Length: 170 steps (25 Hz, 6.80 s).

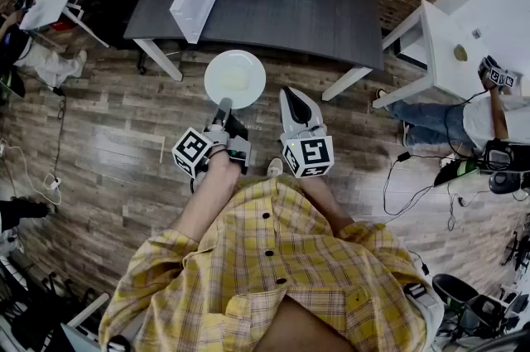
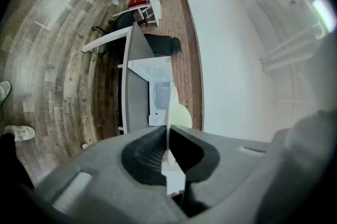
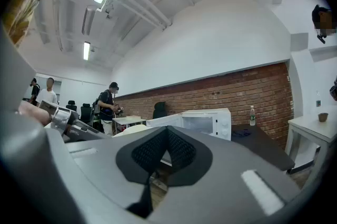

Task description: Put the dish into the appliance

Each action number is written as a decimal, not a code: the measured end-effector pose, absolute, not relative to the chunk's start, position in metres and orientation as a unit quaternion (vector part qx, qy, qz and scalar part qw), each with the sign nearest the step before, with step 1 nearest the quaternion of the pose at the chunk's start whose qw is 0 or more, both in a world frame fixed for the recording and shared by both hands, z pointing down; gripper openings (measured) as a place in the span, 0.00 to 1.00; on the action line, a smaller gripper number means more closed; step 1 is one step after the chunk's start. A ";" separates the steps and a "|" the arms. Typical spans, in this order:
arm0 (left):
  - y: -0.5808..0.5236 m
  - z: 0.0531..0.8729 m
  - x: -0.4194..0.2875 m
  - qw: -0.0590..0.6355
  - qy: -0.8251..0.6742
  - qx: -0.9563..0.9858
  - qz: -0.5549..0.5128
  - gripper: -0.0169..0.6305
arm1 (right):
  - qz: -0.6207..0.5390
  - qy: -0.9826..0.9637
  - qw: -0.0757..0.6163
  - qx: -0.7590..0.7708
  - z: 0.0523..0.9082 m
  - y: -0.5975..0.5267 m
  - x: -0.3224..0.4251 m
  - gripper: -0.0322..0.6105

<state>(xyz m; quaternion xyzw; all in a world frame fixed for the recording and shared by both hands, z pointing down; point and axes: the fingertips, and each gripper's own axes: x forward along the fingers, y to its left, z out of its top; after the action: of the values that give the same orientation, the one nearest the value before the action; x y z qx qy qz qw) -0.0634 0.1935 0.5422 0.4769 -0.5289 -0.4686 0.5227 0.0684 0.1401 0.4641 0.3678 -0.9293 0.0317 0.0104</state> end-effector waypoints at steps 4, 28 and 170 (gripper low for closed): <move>0.202 0.537 -0.068 0.520 -0.528 0.480 -0.470 0.04 | 0.043 -0.929 0.010 0.368 0.466 0.147 0.065 0.05; 0.193 0.531 -0.035 0.511 -0.514 0.483 -0.491 0.04 | 0.034 -0.943 -0.008 0.330 0.466 0.144 0.088 0.05; -0.395 0.728 -0.227 0.578 -0.534 0.465 -0.406 0.05 | 0.090 -0.911 0.056 0.398 0.540 -0.262 -0.019 0.05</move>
<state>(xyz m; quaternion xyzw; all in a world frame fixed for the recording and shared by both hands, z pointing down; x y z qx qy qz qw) -0.2268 -0.3952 0.7278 0.4648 -0.5337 -0.4063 0.5779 -0.0189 -0.2616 0.5400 0.3982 -0.9111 0.0899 0.0563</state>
